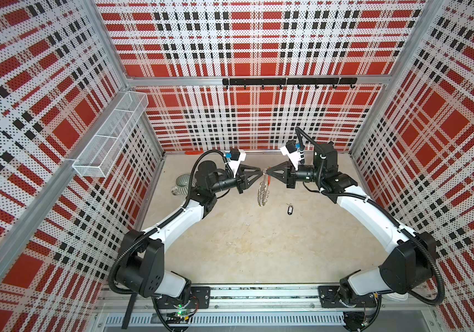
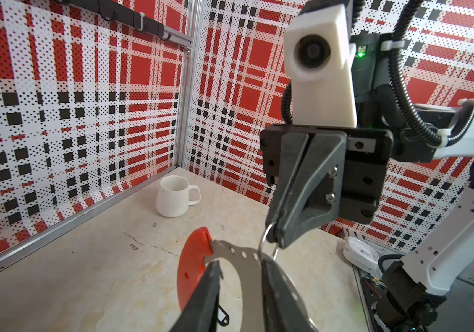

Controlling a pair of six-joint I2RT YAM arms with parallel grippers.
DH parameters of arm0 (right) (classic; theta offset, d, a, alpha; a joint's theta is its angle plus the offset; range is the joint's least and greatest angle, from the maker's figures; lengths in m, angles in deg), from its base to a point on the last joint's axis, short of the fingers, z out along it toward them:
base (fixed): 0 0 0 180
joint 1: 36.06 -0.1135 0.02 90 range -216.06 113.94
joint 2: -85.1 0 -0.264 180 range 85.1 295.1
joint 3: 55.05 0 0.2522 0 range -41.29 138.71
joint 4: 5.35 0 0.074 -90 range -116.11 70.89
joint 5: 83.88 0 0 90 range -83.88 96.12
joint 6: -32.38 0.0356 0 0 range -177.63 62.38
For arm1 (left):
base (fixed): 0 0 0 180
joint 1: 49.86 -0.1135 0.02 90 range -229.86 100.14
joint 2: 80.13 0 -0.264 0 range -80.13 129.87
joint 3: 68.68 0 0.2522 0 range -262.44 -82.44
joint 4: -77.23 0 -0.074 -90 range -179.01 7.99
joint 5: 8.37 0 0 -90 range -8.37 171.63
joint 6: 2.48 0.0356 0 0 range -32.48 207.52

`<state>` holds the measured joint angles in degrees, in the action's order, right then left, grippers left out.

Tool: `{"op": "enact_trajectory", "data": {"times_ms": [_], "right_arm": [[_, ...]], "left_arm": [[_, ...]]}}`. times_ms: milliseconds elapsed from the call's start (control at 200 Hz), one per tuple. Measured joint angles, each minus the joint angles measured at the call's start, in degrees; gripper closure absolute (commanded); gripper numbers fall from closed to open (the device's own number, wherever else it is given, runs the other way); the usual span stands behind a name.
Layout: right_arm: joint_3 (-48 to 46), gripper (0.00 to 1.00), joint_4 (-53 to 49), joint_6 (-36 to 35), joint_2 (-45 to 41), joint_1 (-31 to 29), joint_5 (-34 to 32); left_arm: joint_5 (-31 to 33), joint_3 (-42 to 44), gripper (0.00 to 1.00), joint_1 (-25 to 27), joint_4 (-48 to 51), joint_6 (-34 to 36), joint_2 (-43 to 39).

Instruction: Put the keys on the keyring

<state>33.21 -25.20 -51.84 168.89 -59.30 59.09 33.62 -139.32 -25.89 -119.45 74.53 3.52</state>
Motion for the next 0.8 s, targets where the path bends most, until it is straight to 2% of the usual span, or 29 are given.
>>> {"op": "enact_trajectory", "data": {"times_ms": [205, 366, 586, 802], "right_arm": [[0.0, 1.0, 0.0, 0.1, 0.0, -0.3, 0.2], [0.0, 1.0, 0.0, 0.1, 0.0, -0.3, 0.4], [-0.1, 1.0, 0.0, 0.2, 0.0, -0.4, 0.9], [-0.1, 1.0, -0.1, 0.1, 0.1, -0.4, 0.9]], "left_arm": [[-0.9, -0.8, 0.72, 0.2, 0.0, -0.1, 0.3], [-1.5, -0.9, 0.8, 0.2, 0.1, -0.2, 0.3], [-2.6, -1.7, 0.82, 0.2, 0.0, -0.5, 0.7], [-3.7, -1.7, 0.93, 0.2, 0.0, -0.9, 1.0]]}}
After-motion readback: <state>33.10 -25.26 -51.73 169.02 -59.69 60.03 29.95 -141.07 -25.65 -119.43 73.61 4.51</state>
